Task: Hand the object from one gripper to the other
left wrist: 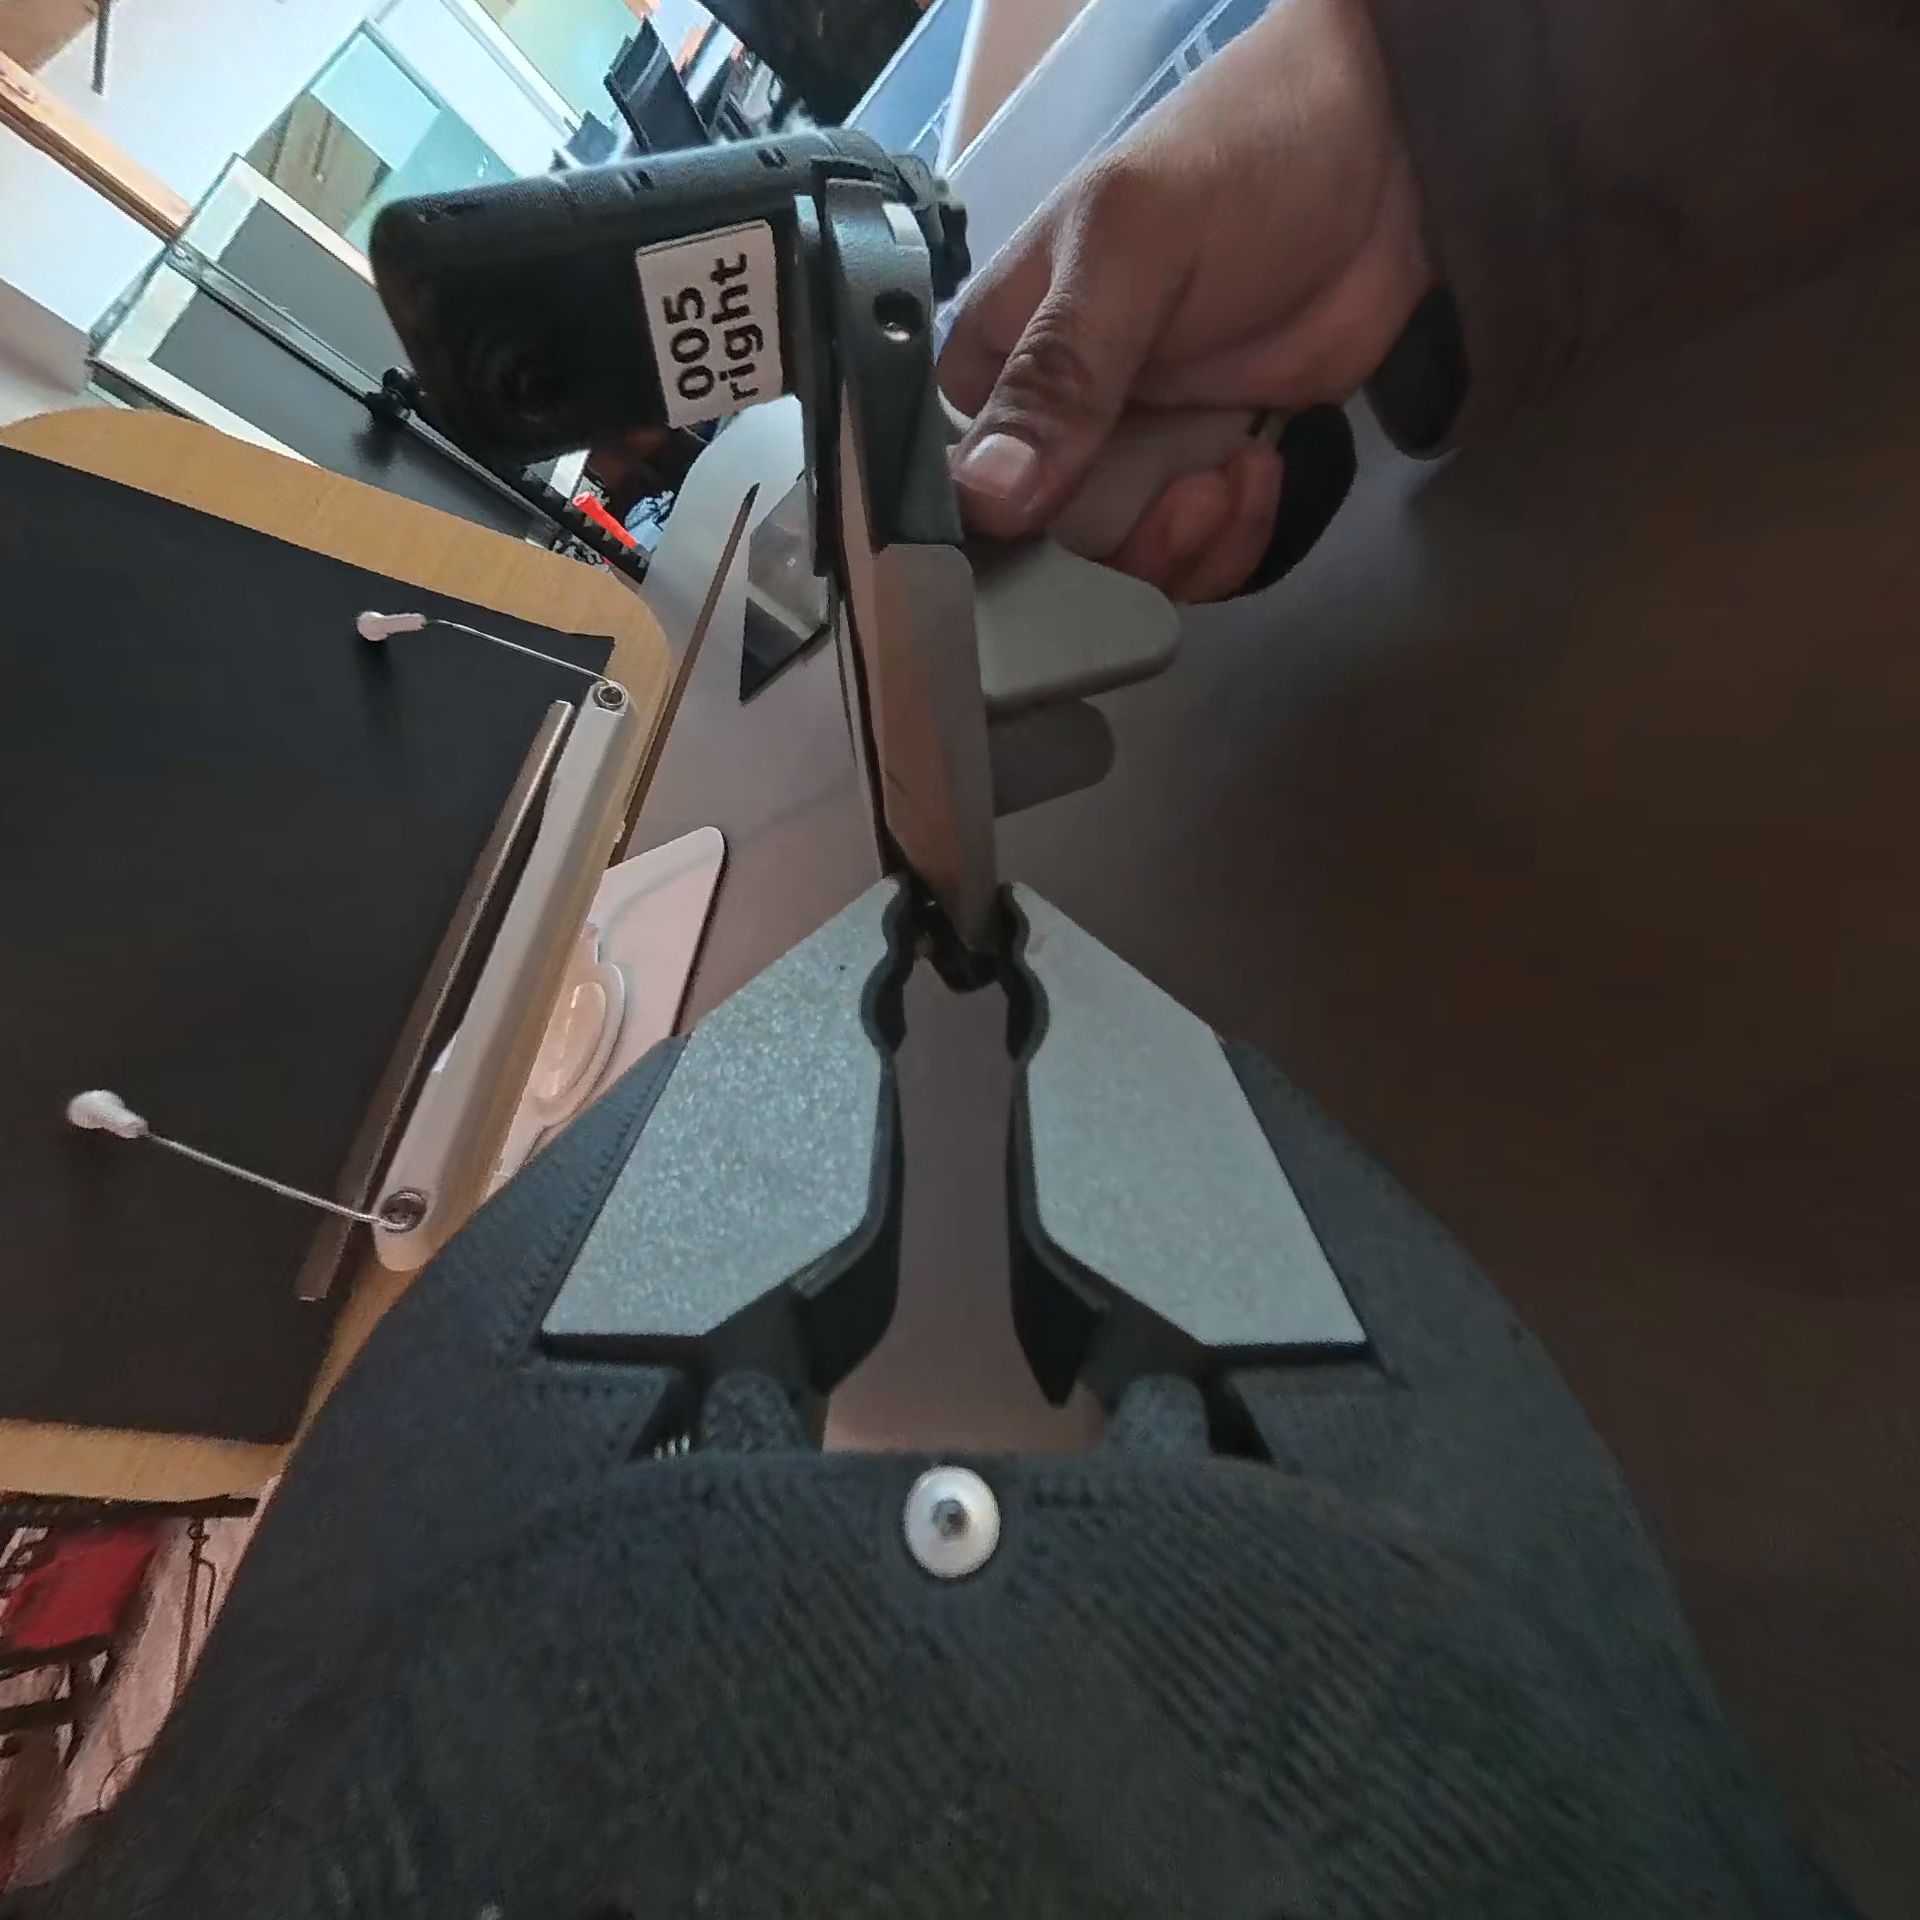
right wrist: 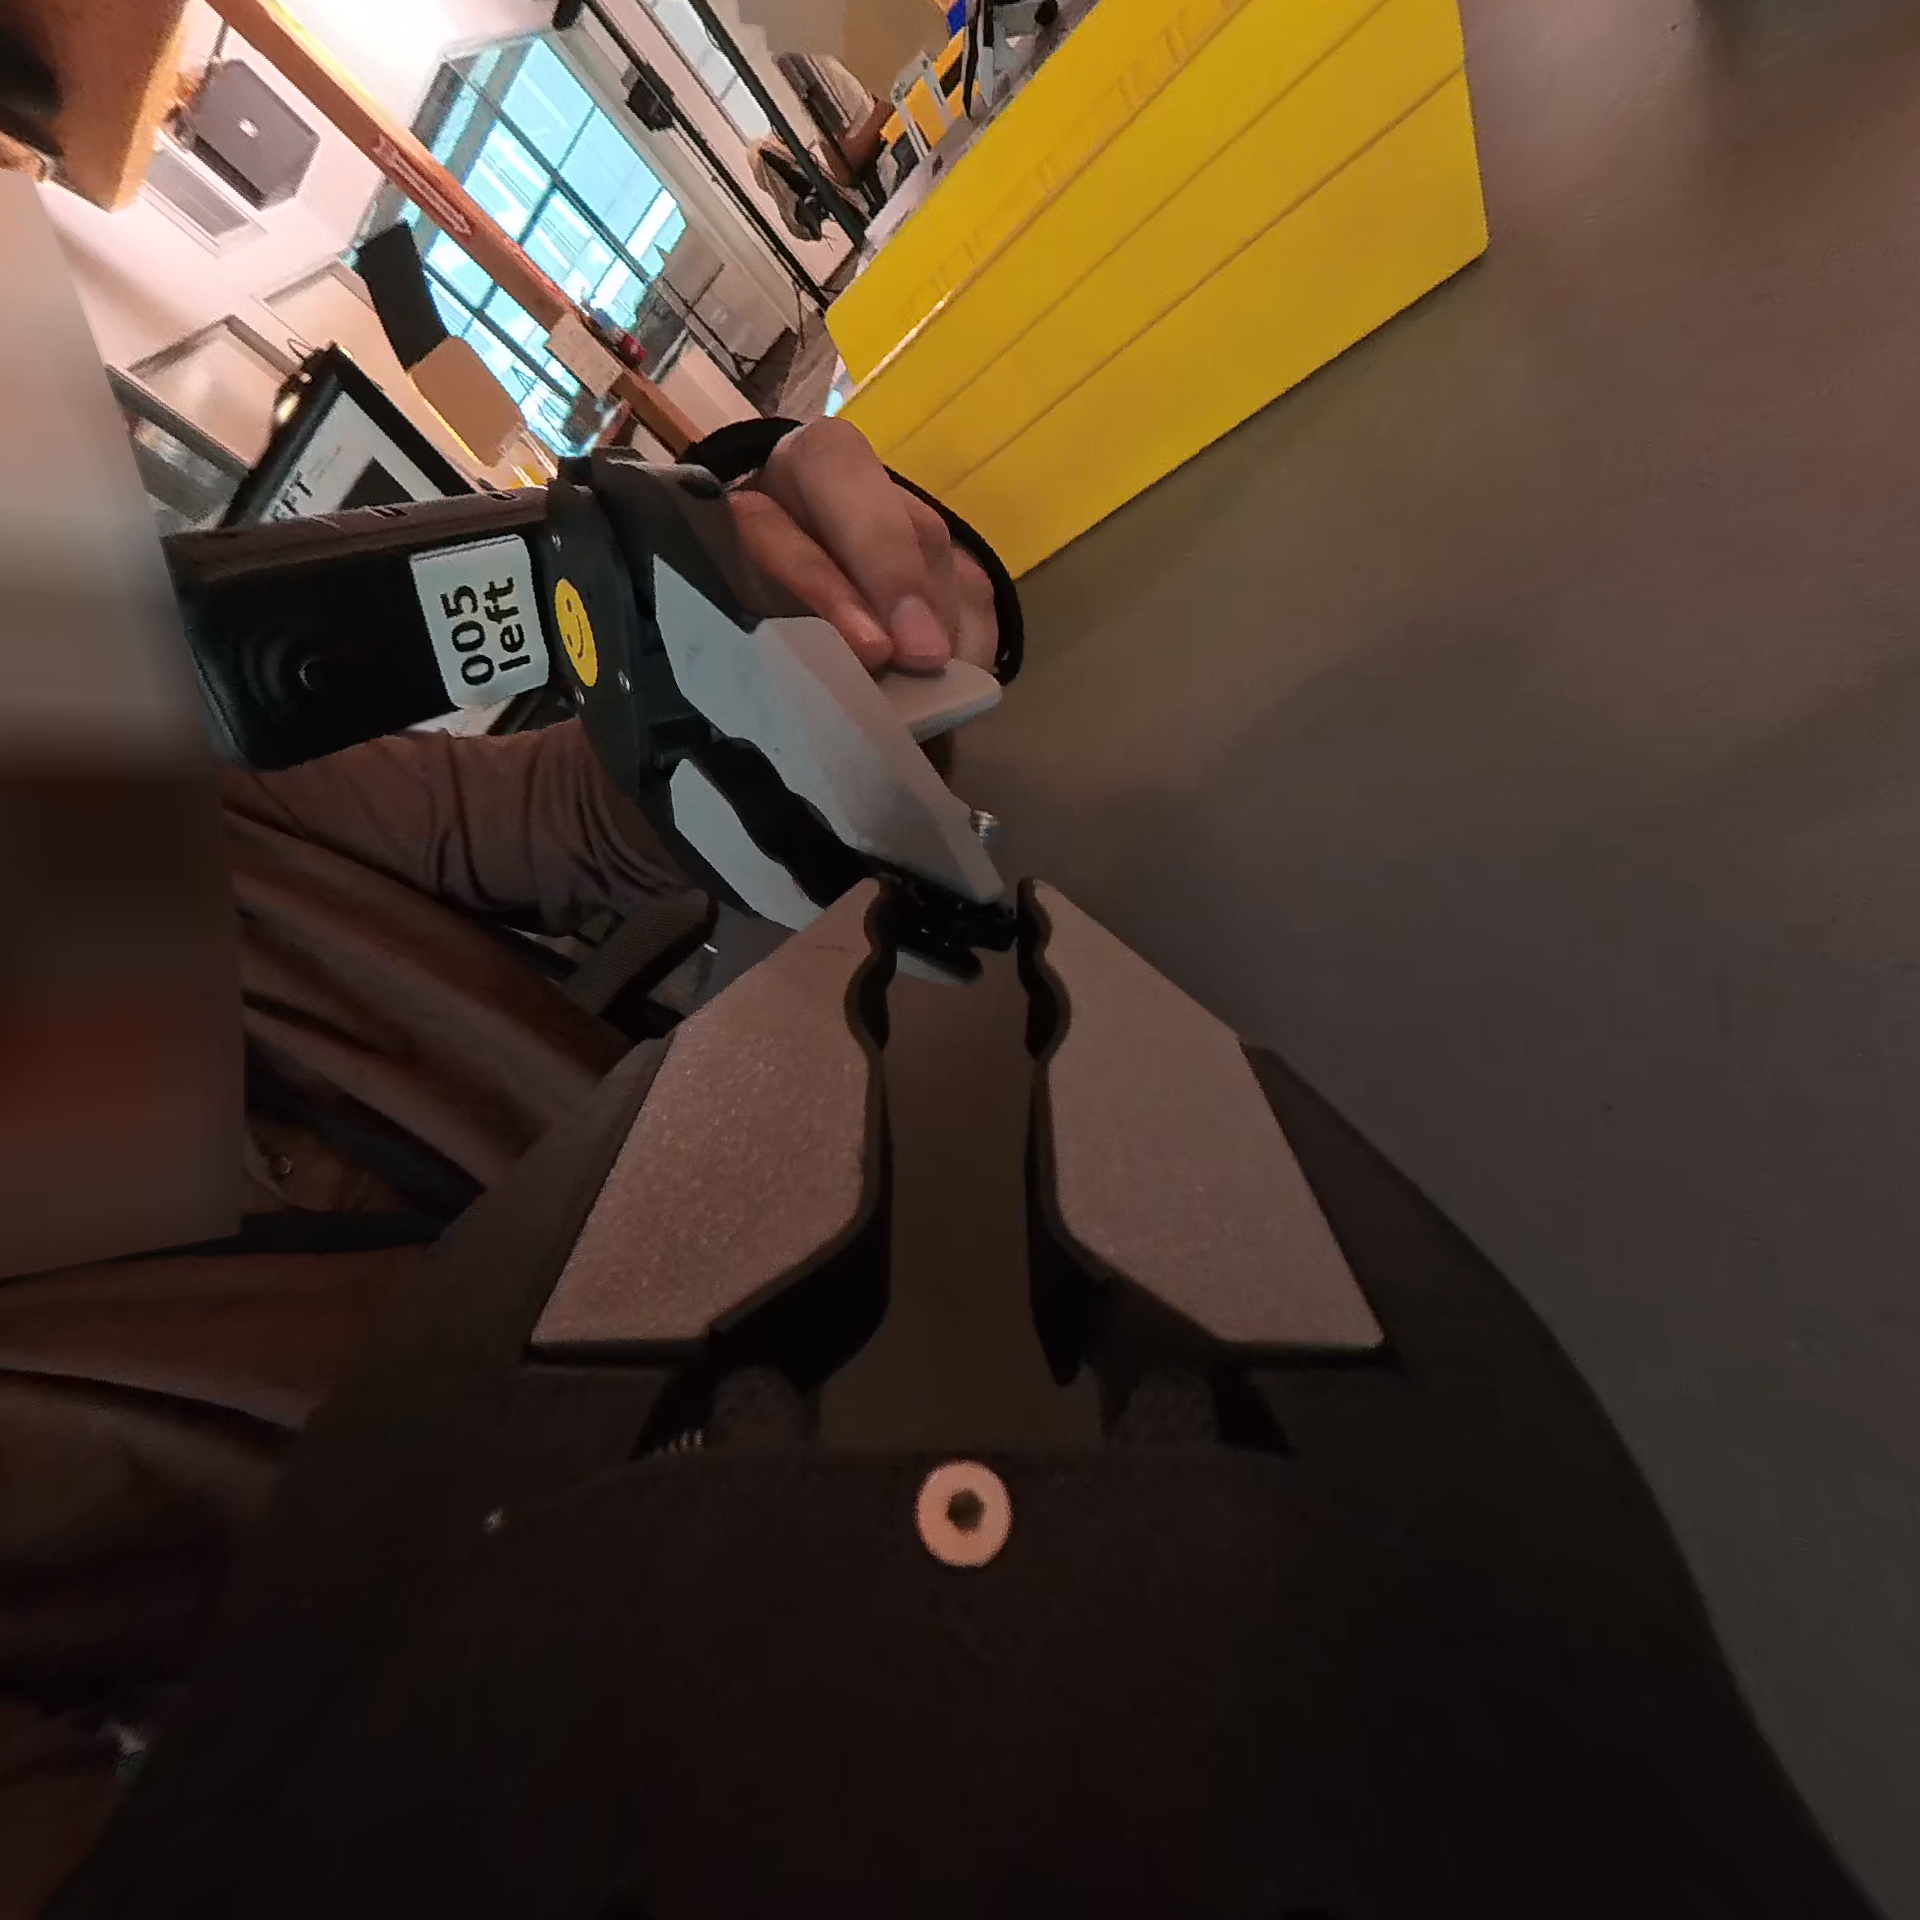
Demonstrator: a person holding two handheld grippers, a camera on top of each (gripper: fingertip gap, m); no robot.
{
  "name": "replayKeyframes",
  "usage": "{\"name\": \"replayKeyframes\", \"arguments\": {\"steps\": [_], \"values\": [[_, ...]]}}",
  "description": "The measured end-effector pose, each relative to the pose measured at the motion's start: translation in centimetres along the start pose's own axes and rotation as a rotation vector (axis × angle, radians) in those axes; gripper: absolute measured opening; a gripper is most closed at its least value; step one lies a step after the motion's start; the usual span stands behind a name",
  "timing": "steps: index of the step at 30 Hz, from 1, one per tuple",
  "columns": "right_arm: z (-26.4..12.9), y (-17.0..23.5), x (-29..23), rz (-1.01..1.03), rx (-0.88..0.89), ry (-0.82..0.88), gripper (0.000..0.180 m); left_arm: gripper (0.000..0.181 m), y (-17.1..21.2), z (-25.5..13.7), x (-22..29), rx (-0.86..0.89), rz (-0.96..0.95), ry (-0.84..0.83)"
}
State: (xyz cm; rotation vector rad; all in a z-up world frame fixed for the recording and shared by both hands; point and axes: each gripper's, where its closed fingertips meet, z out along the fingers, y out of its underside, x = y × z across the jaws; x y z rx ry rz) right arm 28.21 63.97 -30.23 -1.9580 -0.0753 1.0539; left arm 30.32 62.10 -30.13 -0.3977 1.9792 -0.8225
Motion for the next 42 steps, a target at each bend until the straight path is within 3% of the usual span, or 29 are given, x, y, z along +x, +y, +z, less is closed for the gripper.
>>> {"name": "replayKeyframes", "arguments": {"steps": [16, 22, 26, 36, 38, 42], "values": [[-2.1, -3.0, -1.2, 0.038, 0.188, -0.096, 0.043, 0.01, -3.1, -2.8, -2.9, 0.208, -0.079, -0.102], [-1.7, -3.1, -2.4, 0.053, 0.187, -0.181, 0.042, 0.01, -3.3, -2.8, -2.6, 0.218, -0.062, -0.1], [-0.7, -2.4, -3.7, 0.06, 0.146, -0.266, 0.021, 0.011, -3.3, -2.4, -2.0, 0.207, -0.049, -0.082], [-0.6, -2.3, -3.2, 0.039, 0.126, -0.208, 0.02, 0.012, -3.0, -1.9, -1.8, 0.176, -0.076, -0.071], [-0.7, -2.3, -2.3, 0.018, 0.125, -0.122, 0.02, 0.03, -2.7, -1.4, -1.1, 0.164, -0.152, 0.001], [-1.3, -1.8, 1.1, -0.115, 0.063, 0.22, 0.021, 0.069, -1.3, -0.2, -0.9, 0.108, -0.322, 0.065]]}}
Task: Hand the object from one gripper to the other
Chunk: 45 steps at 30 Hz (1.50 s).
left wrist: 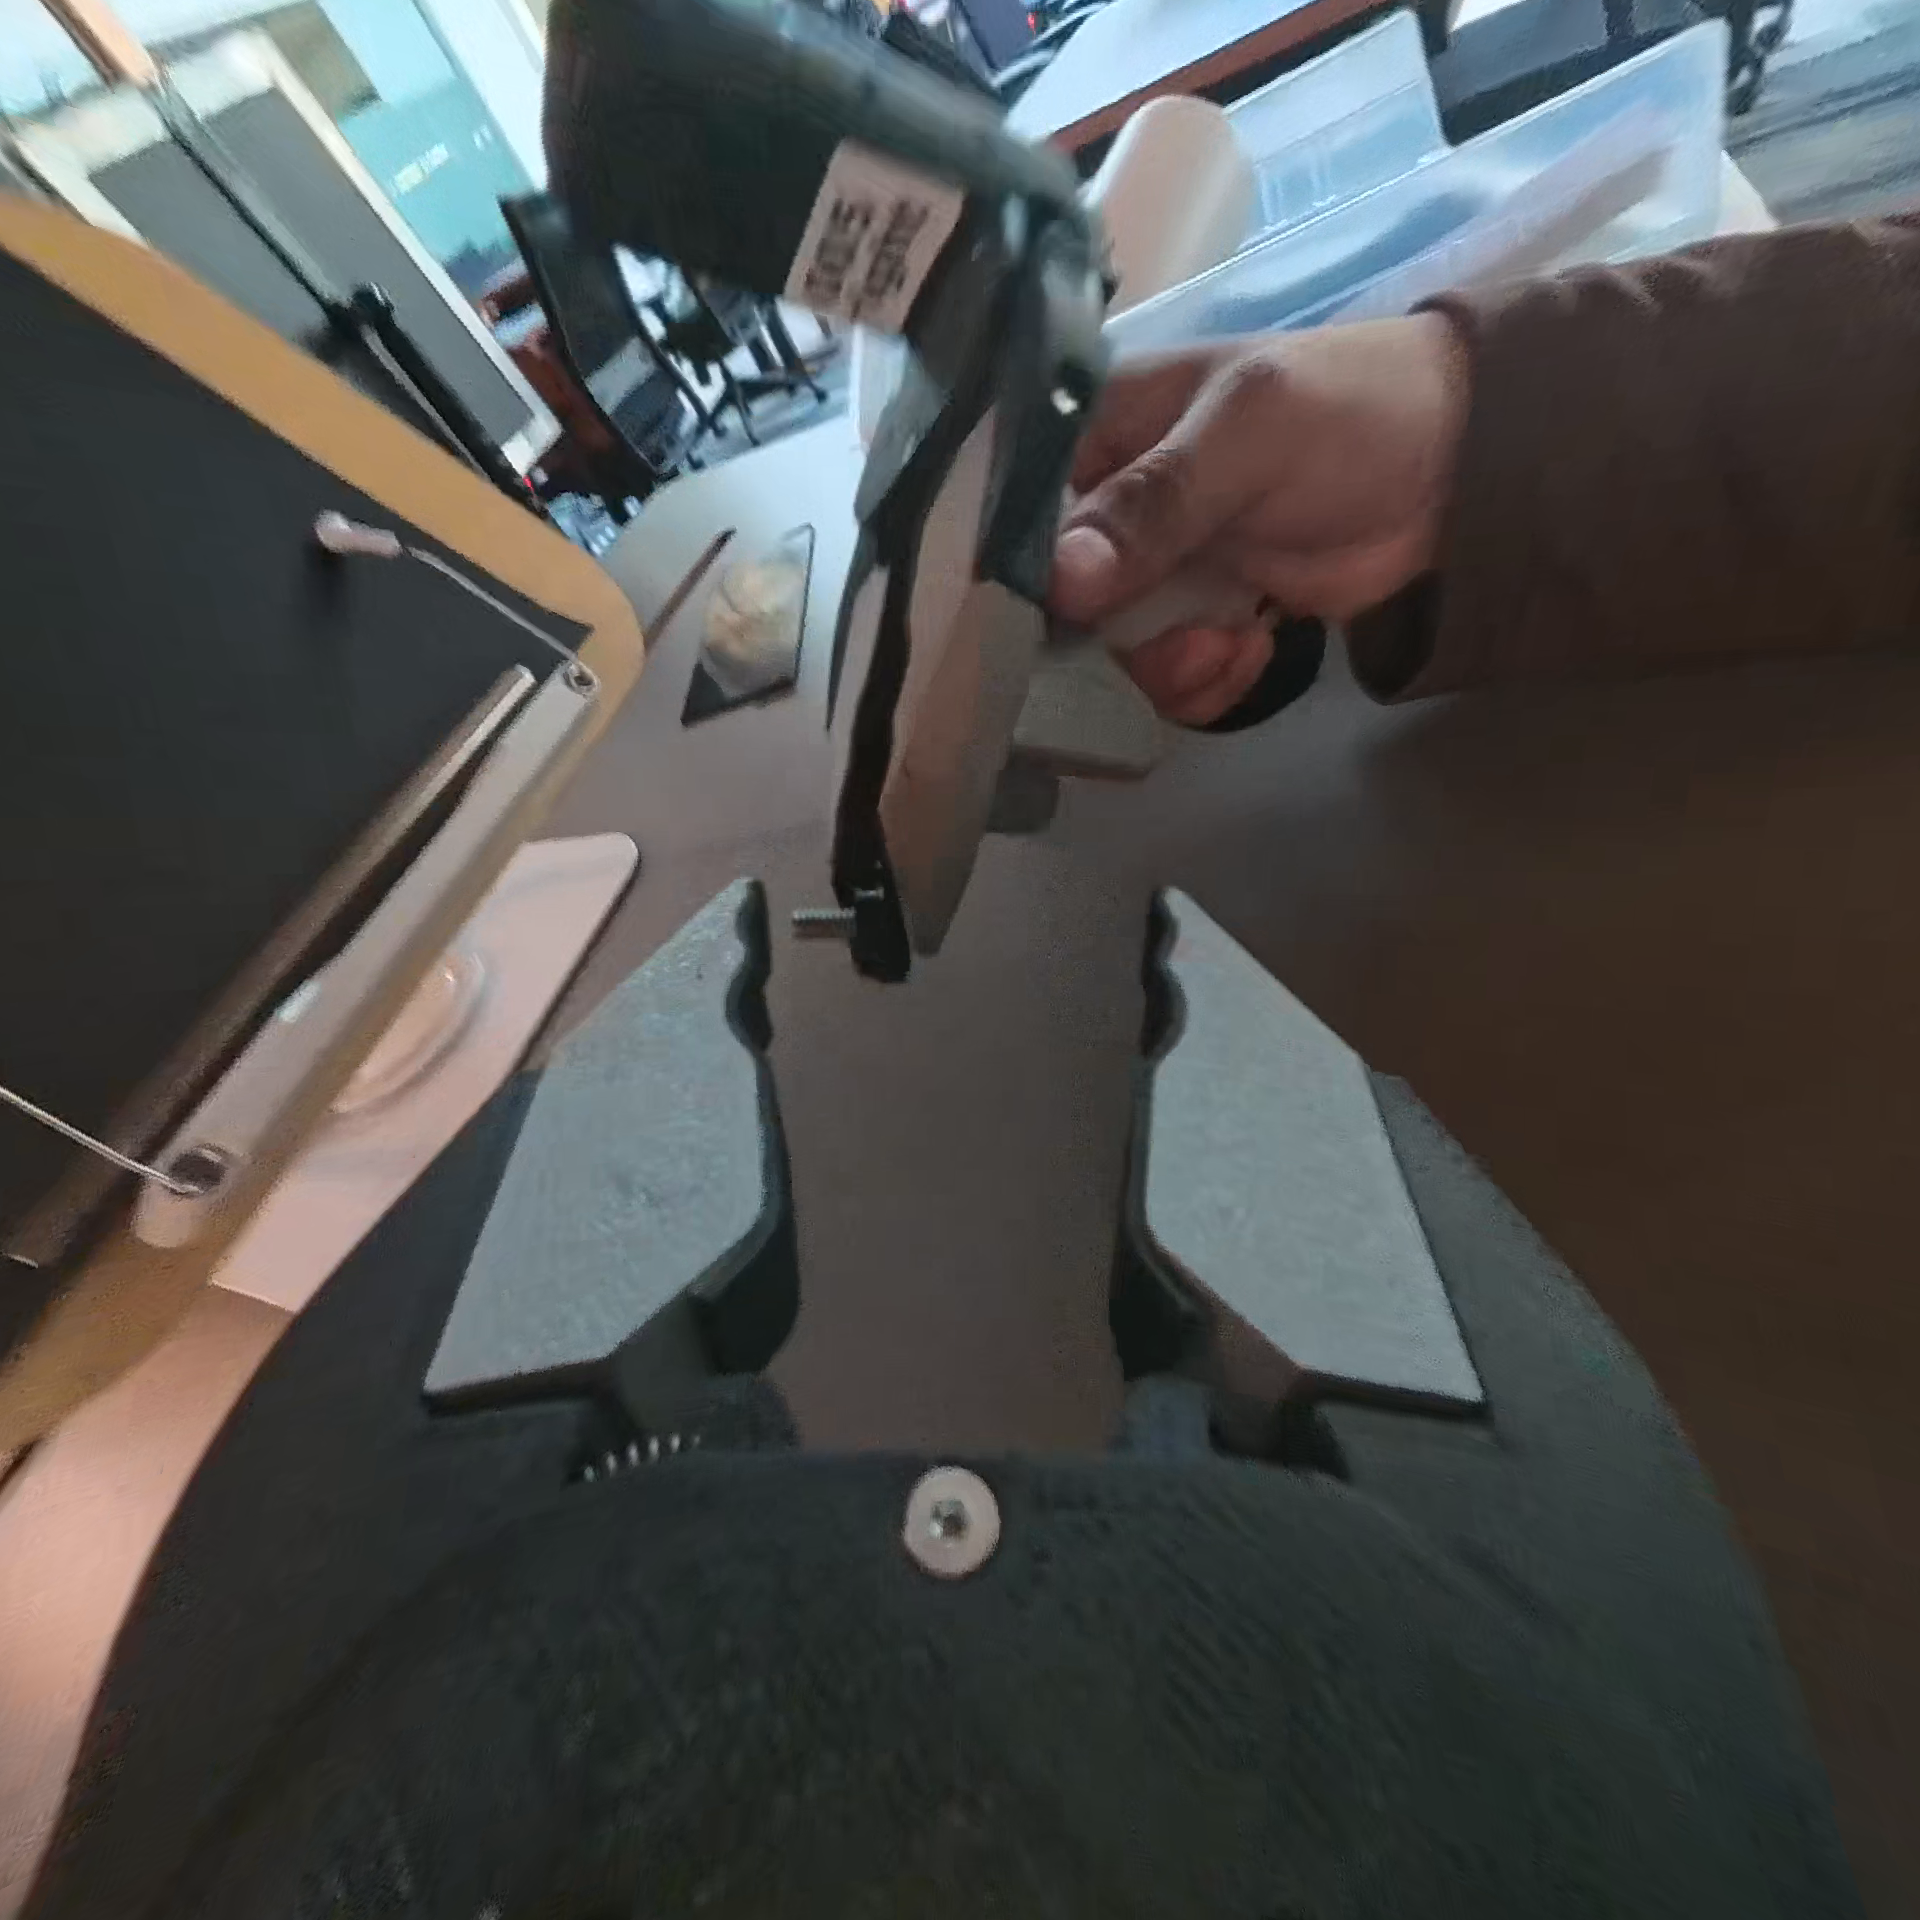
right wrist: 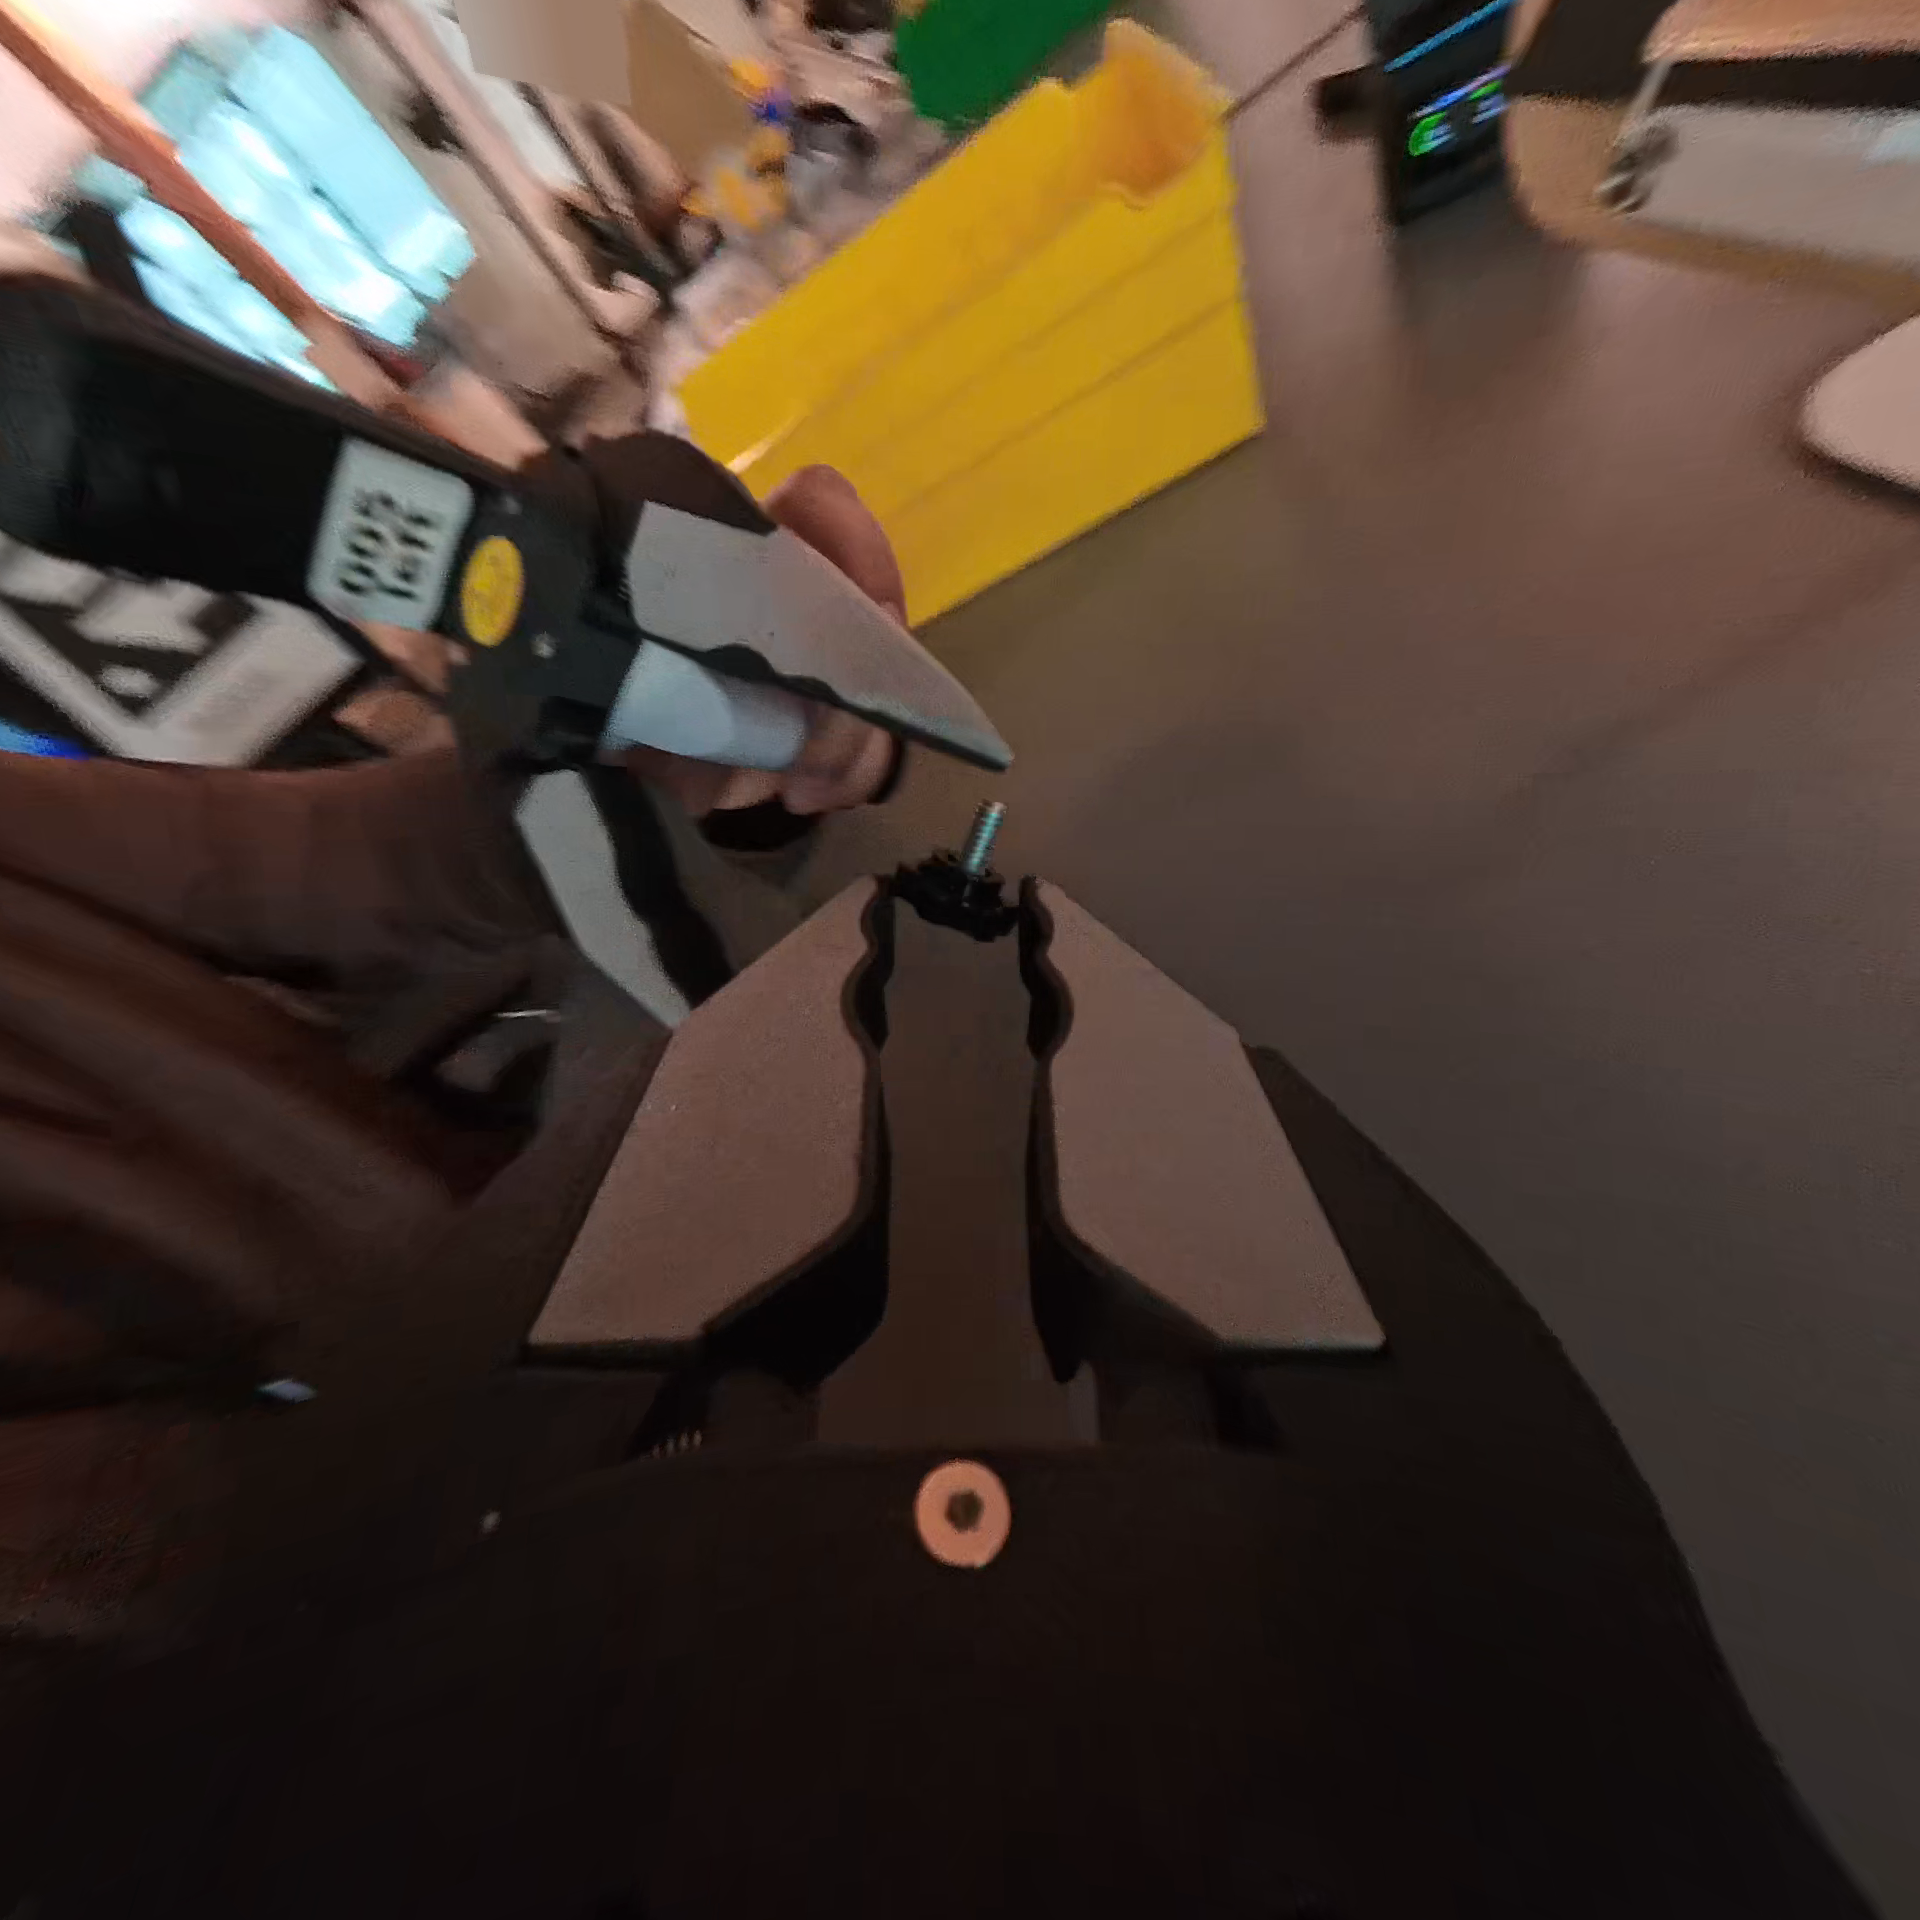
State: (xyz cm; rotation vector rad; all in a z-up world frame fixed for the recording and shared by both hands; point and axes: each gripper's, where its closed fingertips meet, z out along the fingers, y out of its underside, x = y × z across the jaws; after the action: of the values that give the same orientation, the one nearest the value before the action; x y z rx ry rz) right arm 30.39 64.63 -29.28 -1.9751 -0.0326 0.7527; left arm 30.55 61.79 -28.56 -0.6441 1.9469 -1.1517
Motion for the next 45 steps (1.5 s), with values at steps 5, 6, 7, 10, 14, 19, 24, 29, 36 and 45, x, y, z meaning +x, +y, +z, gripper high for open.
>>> {"name": "replayKeyframes", "arguments": {"steps": [5, 6, 7, 10, 14, 19, 24, 29, 36, 45], "values": [[-3.2, -2.1, -0.8, -0.204, 0.079, 0.351, 0.02, 0.063, 0.3, -0.3, -1.5, 0.029, -0.141, -0.016], [-4.7, -2.7, -1.2, -0.24, 0.097, 0.439, 0.02, 0.061, 0.4, -0.3, -1.8, 0.027, -0.17, -0.02], [-6.7, -3.4, -1.5, -0.264, 0.114, 0.534, 0.02, 0.06, 0.6, -0.2, -2.0, 0.022, -0.194, -0.025], [-15.8, -5.2, -1.9, -0.235, 0.187, 0.838, 0.02, 0.057, 1.1, -0.1, -2.3, -0.008, -0.218, -0.038], [-29.0, -4.0, -1.7, -0.072, 0.243, 1.087, 0.02, 0.056, 1.9, 0.3, -2.1, -0.057, -0.195, -0.048], [-34.8, 4.1, -0.4, 0.112, 0.01, 1.182, 0.021, 0.055, 2.3, 0.4, -2.2, -0.074, -0.21, -0.05], [-37.0, 7.9, 1.7, 0.194, -0.14, 1.354, 0.041, 0.053, 3.1, 0.7, -2.2, -0.096, -0.246, -0.039], [-35.2, 0.2, -1.2, 0.04, 0.112, 1.313, 0.052, 0.05, 3.6, 0.8, -2.5, -0.121, -0.231, -0.063], [-17.2, -4.8, -2.8, -0.062, 0.208, 0.76, 0.067, 0.048, 4.1, 1.0, -2.5, -0.154, -0.239, -0.071], [-4.8, -0.7, 10.3, -0.116, 0.123, 0.811, 0.058, 0.046, 0.3, 0.2, -1.0, 0.014, -0.151, -0.016]]}}
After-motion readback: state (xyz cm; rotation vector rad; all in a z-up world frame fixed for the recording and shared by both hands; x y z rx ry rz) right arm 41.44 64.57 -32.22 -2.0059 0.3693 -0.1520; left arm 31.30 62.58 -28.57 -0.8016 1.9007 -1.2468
